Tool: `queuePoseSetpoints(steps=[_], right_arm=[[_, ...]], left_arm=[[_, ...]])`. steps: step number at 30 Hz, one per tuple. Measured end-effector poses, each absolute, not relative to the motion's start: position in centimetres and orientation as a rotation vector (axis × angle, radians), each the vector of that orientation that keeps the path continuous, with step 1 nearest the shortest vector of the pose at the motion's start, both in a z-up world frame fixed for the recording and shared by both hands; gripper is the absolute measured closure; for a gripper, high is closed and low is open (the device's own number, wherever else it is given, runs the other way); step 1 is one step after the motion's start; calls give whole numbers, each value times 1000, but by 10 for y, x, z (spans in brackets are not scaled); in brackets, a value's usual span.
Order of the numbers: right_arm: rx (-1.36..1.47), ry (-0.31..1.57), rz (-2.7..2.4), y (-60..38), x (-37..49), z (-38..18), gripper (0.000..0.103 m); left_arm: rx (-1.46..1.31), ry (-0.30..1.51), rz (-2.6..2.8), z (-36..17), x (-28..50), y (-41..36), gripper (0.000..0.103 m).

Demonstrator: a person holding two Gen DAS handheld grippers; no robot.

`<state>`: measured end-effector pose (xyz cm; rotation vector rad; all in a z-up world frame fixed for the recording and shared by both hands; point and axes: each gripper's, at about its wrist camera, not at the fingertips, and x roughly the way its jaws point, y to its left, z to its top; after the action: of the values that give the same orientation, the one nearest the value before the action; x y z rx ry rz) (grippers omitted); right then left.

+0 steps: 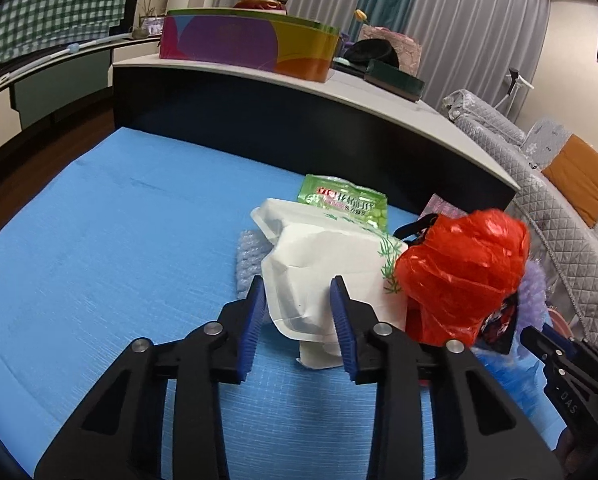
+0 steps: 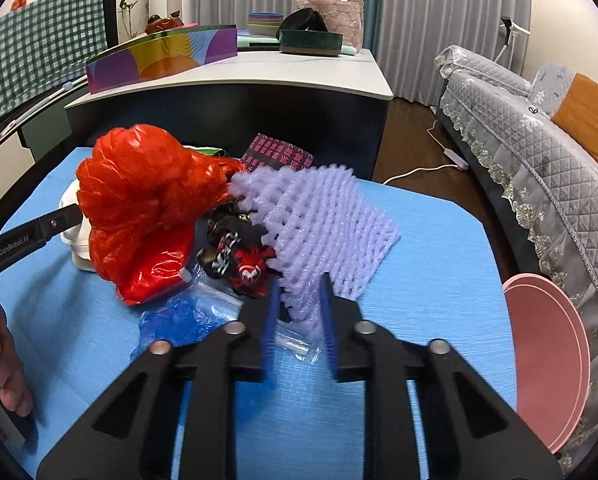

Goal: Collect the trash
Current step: 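Grasp the white takeout box with the left tool while the right tool grasps the lavender foam net, then carry the white box with the left tool while the right tool carries the foam net to the pink bin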

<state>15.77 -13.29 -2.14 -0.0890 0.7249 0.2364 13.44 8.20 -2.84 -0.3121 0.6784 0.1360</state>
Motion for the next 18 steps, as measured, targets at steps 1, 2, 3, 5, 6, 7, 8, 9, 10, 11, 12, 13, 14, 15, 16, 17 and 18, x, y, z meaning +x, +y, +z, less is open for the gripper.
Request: queuePoseSetpoints(steps=[1, 2, 3, 5, 6, 7, 8, 9, 10, 11, 12, 13, 14, 15, 16, 17, 18], right_arm=[[-87, 719, 235, -134, 157, -20, 87], [-87, 711, 234, -135, 155, -16, 88], [-88, 705, 233, -136, 154, -14, 89], [-93, 686, 223, -137, 150, -8, 90], [-93, 678, 221, -139, 147, -5, 90], [-93, 670, 216, -140, 144, -1, 91], [-95, 662, 213, -142, 142, 1, 91], [-96, 654, 208, -144, 140, 4, 91], [-97, 645, 201, -146, 137, 8, 91], [-95, 638, 196, -148, 134, 11, 91], [-94, 634, 193, -150, 132, 13, 91], [-89, 627, 187, -154, 128, 18, 91], [-86, 622, 183, -157, 125, 21, 91], [-83, 618, 180, -160, 124, 23, 91], [-80, 610, 174, -163, 120, 27, 91], [-78, 602, 170, -166, 116, 30, 91], [-76, 597, 168, -169, 114, 33, 91]], left_arm=[[-313, 672, 132, -27, 134, 82, 75], [-310, 665, 132, -25, 133, 81, 77], [-305, 656, 130, -23, 132, 80, 79], [-304, 642, 122, -19, 130, 79, 83], [-300, 633, 117, -16, 129, 78, 84], [-293, 624, 113, -13, 127, 77, 85], [-285, 619, 109, -10, 127, 75, 86], [-276, 612, 104, -8, 126, 74, 86], [-266, 604, 99, -5, 124, 72, 87], [-255, 594, 91, -1, 122, 70, 87], [-245, 586, 85, 1, 120, 68, 88], [-234, 578, 81, 4, 117, 66, 88], [-227, 571, 78, 7, 115, 65, 88], [-218, 563, 75, 10, 113, 63, 88], [-212, 559, 74, 12, 111, 62, 88], [-205, 552, 76, 15, 108, 61, 88], [-202, 549, 78, 17, 106, 61, 88]])
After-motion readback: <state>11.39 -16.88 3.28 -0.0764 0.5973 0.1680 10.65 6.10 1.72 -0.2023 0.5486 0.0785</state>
